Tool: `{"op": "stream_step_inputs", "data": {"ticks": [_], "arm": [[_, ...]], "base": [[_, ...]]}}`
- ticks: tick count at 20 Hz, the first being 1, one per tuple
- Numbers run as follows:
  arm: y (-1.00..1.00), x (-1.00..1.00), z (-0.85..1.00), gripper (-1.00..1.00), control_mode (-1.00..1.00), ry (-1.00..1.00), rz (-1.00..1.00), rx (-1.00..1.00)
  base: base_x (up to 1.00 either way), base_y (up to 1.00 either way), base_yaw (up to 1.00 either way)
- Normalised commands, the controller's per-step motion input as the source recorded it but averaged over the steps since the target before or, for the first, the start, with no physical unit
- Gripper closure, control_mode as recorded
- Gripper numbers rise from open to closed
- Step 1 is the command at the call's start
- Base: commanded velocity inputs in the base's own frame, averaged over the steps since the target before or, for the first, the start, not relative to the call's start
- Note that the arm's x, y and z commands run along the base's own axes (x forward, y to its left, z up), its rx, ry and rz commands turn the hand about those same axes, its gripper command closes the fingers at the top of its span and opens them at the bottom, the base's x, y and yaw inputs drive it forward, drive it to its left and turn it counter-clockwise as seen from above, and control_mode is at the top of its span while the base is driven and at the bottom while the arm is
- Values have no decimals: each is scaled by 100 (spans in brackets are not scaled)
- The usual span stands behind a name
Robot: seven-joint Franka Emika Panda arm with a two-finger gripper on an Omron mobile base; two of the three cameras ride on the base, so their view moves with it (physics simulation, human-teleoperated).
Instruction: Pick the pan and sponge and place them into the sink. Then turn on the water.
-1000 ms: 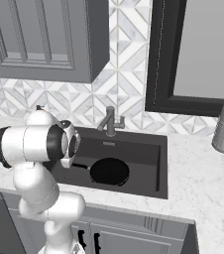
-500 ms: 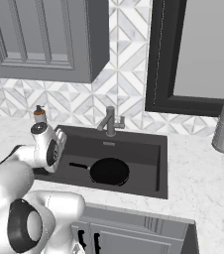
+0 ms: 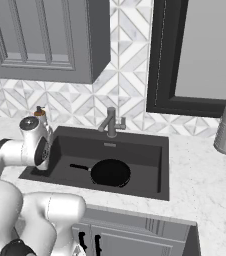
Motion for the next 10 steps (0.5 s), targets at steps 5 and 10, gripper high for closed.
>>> {"op": "stream_step_inputs", "data": {"ticks": [5, 10], "arm": [[40, -1, 10, -100, -100, 10, 49, -2], [65, 1, 17, -100, -100, 1, 39, -5]], "base": [[0, 0, 0], [0, 0, 0]]}}
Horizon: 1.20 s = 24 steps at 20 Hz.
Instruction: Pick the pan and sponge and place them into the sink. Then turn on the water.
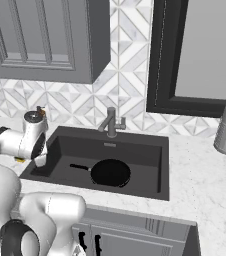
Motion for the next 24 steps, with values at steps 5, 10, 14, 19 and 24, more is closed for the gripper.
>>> {"op": "stream_step_inputs", "data": {"ticks": [5, 10, 14, 19, 24], "arm": [[69, 0, 13, -100, -100, 0, 25, -13], [57, 11, -8, -100, -100, 0, 16, -18], [62, 16, -12, -100, -100, 0, 17, -20], [43, 22, -18, -100, -100, 0, 16, -20], [7, 28, -39, -100, -100, 0, 21, -13]], "base": [[0, 0, 0], [0, 0, 0], [0, 0, 0], [0, 0, 0], [0, 0, 0]]}}
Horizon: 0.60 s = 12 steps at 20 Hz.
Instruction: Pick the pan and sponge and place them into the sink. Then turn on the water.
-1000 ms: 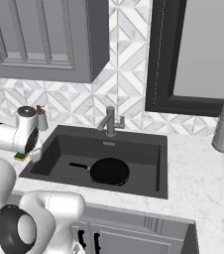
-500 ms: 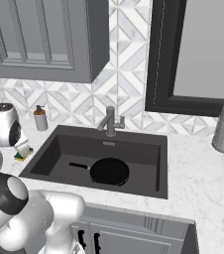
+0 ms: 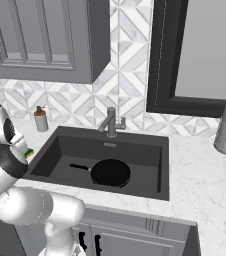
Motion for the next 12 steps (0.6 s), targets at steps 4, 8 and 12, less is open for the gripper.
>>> {"op": "stream_step_inputs", "data": {"ticks": [4, 8, 12], "arm": [[0, 31, -29, -100, -100, 0, 23, -2], [0, 29, -22, -100, -100, 0, 20, 0], [0, 10, -30, -100, -100, 0, 11, 0]], "base": [[0, 0, 0], [0, 0, 0], [0, 0, 0]]}}
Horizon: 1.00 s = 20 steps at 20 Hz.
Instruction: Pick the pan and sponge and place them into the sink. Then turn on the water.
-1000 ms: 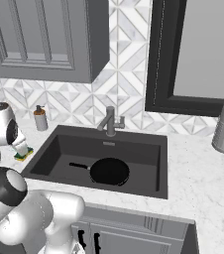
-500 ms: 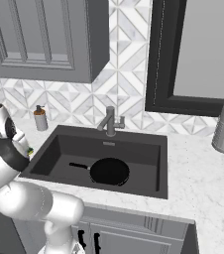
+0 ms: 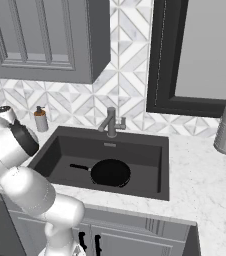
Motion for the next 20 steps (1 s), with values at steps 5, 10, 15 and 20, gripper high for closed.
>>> {"op": "stream_step_inputs", "data": {"ticks": [5, 10, 15, 20], "arm": [[0, 2, -27, -100, -100, -1, 2, 0], [4, 2, -21, -100, -100, -3, 0, 0], [9, 14, -14, -100, -100, -6, 0, 0], [14, 21, -16, -100, -100, -7, 1, 0]], "base": [[0, 0, 0], [0, 0, 0], [0, 0, 0], [0, 0, 0]]}}
